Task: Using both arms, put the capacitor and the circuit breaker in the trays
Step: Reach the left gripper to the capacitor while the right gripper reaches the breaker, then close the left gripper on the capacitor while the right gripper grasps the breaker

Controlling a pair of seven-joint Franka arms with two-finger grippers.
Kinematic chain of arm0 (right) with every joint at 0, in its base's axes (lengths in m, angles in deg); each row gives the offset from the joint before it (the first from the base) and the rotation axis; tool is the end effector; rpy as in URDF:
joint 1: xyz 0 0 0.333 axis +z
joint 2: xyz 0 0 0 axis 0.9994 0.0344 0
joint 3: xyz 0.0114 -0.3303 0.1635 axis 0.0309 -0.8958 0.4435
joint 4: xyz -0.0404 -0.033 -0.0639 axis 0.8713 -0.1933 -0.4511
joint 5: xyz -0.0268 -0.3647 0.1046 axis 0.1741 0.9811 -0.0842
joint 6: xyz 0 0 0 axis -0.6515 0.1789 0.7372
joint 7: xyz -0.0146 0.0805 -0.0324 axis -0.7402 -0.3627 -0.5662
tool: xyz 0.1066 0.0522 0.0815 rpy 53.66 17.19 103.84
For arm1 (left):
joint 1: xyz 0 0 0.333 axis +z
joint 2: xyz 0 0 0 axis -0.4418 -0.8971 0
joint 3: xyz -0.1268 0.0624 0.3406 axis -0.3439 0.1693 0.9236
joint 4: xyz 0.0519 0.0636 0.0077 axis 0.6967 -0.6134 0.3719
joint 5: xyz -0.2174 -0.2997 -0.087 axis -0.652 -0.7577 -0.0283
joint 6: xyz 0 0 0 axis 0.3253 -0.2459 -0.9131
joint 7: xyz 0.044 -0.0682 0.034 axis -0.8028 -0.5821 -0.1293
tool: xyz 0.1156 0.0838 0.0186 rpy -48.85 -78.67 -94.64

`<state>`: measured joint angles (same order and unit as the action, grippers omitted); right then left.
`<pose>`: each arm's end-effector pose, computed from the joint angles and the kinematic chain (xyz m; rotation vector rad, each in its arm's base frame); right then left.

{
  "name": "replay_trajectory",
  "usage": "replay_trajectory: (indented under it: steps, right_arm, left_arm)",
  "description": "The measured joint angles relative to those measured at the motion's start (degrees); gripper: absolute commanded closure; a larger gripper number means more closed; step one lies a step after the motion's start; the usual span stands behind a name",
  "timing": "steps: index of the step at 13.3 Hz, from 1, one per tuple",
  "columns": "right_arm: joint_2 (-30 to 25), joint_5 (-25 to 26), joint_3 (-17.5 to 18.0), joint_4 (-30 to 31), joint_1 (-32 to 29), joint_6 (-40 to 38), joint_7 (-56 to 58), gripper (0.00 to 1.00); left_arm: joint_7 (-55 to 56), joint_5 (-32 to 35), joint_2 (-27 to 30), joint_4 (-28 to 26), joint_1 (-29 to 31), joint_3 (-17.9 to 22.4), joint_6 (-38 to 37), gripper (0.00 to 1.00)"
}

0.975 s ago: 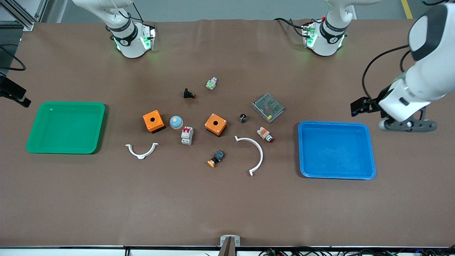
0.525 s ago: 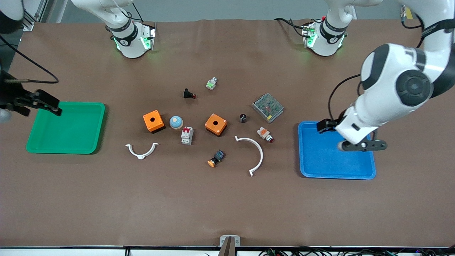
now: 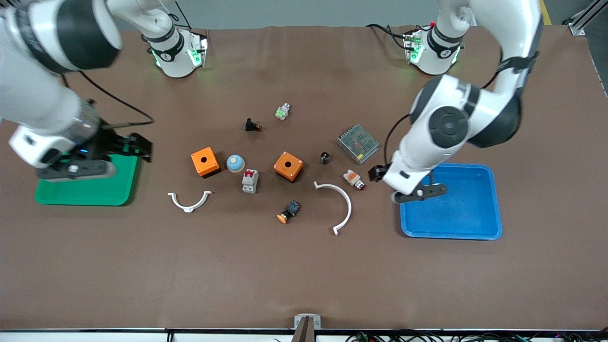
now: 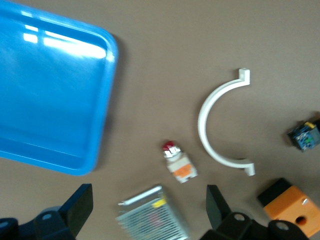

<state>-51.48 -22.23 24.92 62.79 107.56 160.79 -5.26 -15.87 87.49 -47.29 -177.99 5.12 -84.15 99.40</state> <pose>0.5981 0.1608 0.5495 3.1346 0.0904 -0.0713 0.5975 -0.3216 0.3943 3.0897 0.3827 -0.1167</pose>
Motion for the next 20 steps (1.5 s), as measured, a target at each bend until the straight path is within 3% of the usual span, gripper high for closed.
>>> replay_trajectory:
  steps: [4, 8, 12, 20]
  right_arm:
    - [5.3, -7.1, 0.0, 8.5, 4.7, 13.3, -6.3, 0.00]
    - [8.0, -8.5, 0.1, 16.0, 8.5, 24.5, -10.3, 0.00]
    - [11.8, -8.5, 0.1, 16.3, 11.0, 27.8, -12.4, 0.00]
    - [18.7, -8.6, 0.1, 16.5, 13.3, 34.4, -19.0, 0.01]
  left_arm:
    - [12.4, 0.0, -6.0, -0.9, -6.2, 0.0, 5.8, 0.03]
    - [22.3, 0.0, -8.0, -3.7, -10.8, 0.0, 9.8, 0.08]
    - [27.7, 0.0, -9.0, -11.4, -14.1, 0.0, 20.8, 0.15]
    - [30.7, 0.0, -11.6, -12.3, -16.1, 0.0, 24.3, 0.31]
